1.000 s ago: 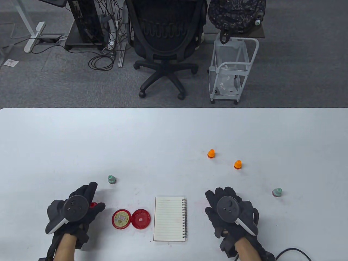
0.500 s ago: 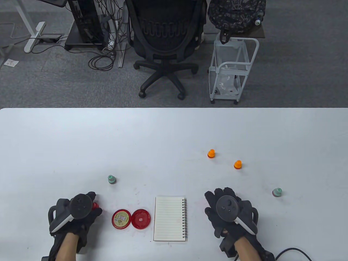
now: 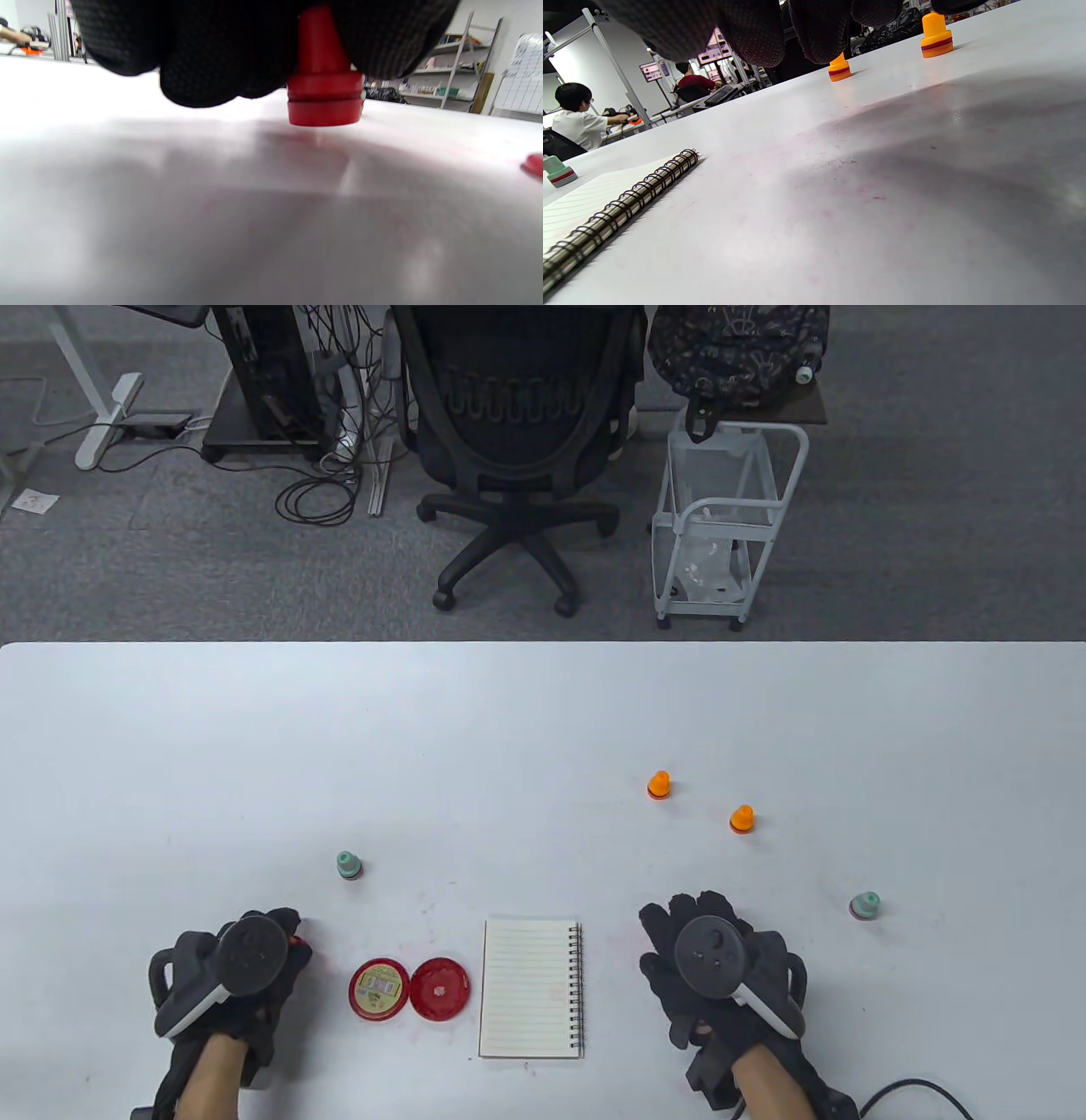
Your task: Stamp reward stamp onto notebook
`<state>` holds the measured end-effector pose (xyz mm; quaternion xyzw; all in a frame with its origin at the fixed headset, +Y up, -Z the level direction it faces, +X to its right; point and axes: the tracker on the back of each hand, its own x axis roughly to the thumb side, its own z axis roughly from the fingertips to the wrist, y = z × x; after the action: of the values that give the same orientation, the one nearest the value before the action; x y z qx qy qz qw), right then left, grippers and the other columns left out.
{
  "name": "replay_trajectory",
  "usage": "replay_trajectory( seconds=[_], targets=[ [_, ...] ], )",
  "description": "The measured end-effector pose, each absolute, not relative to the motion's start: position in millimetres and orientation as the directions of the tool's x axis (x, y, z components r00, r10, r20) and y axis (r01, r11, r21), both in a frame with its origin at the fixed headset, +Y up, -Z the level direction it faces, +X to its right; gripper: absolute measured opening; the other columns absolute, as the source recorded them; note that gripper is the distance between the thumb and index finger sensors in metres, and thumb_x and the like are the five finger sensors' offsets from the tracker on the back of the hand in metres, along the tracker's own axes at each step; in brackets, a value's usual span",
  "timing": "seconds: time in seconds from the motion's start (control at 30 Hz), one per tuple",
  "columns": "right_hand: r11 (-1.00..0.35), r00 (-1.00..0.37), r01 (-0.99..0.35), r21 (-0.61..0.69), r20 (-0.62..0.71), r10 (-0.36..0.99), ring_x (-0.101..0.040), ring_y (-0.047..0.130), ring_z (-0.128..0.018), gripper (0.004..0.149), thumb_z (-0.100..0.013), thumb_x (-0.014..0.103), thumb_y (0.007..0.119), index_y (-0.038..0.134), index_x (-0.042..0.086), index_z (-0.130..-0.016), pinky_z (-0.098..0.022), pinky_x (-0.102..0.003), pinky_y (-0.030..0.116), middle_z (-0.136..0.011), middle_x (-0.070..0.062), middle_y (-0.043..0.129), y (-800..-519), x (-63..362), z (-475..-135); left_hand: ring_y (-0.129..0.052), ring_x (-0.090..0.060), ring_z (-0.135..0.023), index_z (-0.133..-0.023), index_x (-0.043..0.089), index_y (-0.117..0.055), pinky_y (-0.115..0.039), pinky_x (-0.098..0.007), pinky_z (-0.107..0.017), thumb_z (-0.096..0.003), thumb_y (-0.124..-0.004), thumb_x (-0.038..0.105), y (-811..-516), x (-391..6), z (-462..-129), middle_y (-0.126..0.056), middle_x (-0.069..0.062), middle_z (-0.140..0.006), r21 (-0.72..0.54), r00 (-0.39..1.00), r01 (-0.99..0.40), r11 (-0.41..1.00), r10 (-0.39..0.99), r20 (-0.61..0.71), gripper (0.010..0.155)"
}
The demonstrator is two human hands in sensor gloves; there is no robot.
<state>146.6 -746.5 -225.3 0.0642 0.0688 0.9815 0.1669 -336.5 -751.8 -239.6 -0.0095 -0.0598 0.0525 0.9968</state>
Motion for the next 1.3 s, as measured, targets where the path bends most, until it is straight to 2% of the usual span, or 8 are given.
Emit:
replay_trajectory(
  seconds=[0.1, 0.3, 0.43, 0.53, 0.6, 0.77, 1.13, 1.3],
  targets=[
    [-0.936, -0.936, -0.315, 0.154, 0.11, 0.333, -0.046, 0.041, -0.103, 0.06, -0.042, 0.046, 0.07, 0.062, 0.027, -0.099, -0.069, -0.07, 0.045, -0.109, -0.009, 0.053, -746, 146, -225, -0.095, -0.03, -0.053, -0.092, 0.01, -0.081, -0.081, -0.051, -0.046, -0.0478, -0.084, 0.037, -741, -333, -237, -0.092, -0.009, -0.075, 0.056, 0.978, -0.165, 0.985, 0.156, 0.136, 0.052],
    [-0.927, -0.908, -0.353, 0.126, 0.191, 0.372, -0.047, 0.045, -0.101, 0.061, -0.042, 0.048, 0.07, 0.062, 0.026, -0.099, -0.066, -0.069, 0.05, -0.107, -0.009, 0.055, -737, 133, -222, -0.097, -0.03, -0.053, -0.092, 0.01, -0.083, -0.083, -0.051, -0.046, -0.0481, -0.085, 0.036, -714, -303, -225, -0.093, -0.009, -0.075, 0.154, 0.85, -0.497, 0.854, 0.444, 0.282, 0.051],
    [-0.798, -0.759, -0.577, 0.173, 0.247, 0.602, -0.047, 0.047, -0.1, 0.062, -0.042, 0.047, 0.073, 0.061, 0.025, -0.099, -0.066, -0.069, 0.052, -0.108, -0.01, 0.055, -718, 107, -218, -0.098, -0.035, -0.057, -0.095, 0.007, -0.081, -0.083, -0.053, -0.047, -0.0485, -0.085, 0.031, -709, -256, -219, -0.092, -0.013, -0.081, 0.029, 0.642, -0.725, 0.688, 0.66, 0.389, 0.052],
    [-0.692, -0.64, -0.686, 0.224, 0.266, 0.721, -0.05, 0.058, -0.095, 0.064, -0.041, 0.045, 0.075, 0.059, 0.024, -0.1, -0.064, -0.064, 0.06, -0.106, -0.01, 0.057, -707, 87, -220, -0.099, -0.034, -0.058, -0.095, 0.005, -0.077, -0.083, -0.052, -0.047, -0.0485, -0.085, 0.031, -705, -227, -218, -0.091, -0.012, -0.082, -0.025, 0.585, -0.751, 0.66, 0.682, 0.439, 0.054],
    [-0.634, -0.579, -0.735, 0.241, 0.264, 0.772, -0.044, 0.073, -0.088, 0.064, -0.04, 0.045, 0.077, 0.059, 0.025, -0.098, -0.06, -0.058, 0.07, -0.103, -0.009, 0.061, -703, 75, -223, -0.098, -0.033, -0.059, -0.096, 0.004, -0.072, -0.083, -0.051, -0.048, -0.0493, -0.084, 0.032, -707, -210, -218, -0.089, -0.011, -0.083, -0.073, 0.548, -0.759, 0.647, 0.695, 0.465, 0.055],
    [-0.513, -0.457, -0.805, 0.297, 0.24, 0.857, -0.03, 0.092, -0.07, 0.059, -0.037, 0.042, 0.082, 0.066, 0.023, -0.091, -0.049, -0.047, 0.082, -0.09, -0.006, 0.076, -726, 51, -224, -0.099, -0.032, -0.057, -0.095, 0.005, -0.072, -0.084, -0.05, -0.047, -0.0484, -0.085, 0.032, -730, -189, -215, -0.089, -0.01, -0.082, -0.164, 0.435, -0.807, 0.567, 0.759, 0.485, 0.055],
    [-0.412, -0.353, -0.848, 0.333, 0.225, 0.908, -0.025, 0.095, -0.06, 0.056, -0.032, 0.038, 0.087, 0.07, 0.023, -0.084, -0.046, -0.042, 0.084, -0.083, -0.005, 0.08, -733, 57, -222, -0.099, -0.031, -0.056, -0.094, 0.006, -0.074, -0.084, -0.049, -0.047, -0.0481, -0.085, 0.031, -729, -178, -206, -0.09, -0.01, -0.082, -0.186, 0.375, -0.821, 0.54, 0.755, 0.537, 0.054],
    [-0.42, -0.374, -0.847, 0.327, 0.196, 0.907, -0.027, 0.093, -0.063, 0.056, -0.035, 0.036, 0.086, 0.069, 0.025, -0.087, -0.048, -0.043, 0.081, -0.085, -0.006, 0.077, -738, 76, -223, -0.099, -0.032, -0.056, -0.094, 0.006, -0.074, -0.084, -0.05, -0.047, -0.0478, -0.085, 0.03, -723, -187, -198, -0.09, -0.01, -0.081, -0.123, 0.446, -0.785, 0.608, 0.691, 0.569, 0.053]
  ],
)
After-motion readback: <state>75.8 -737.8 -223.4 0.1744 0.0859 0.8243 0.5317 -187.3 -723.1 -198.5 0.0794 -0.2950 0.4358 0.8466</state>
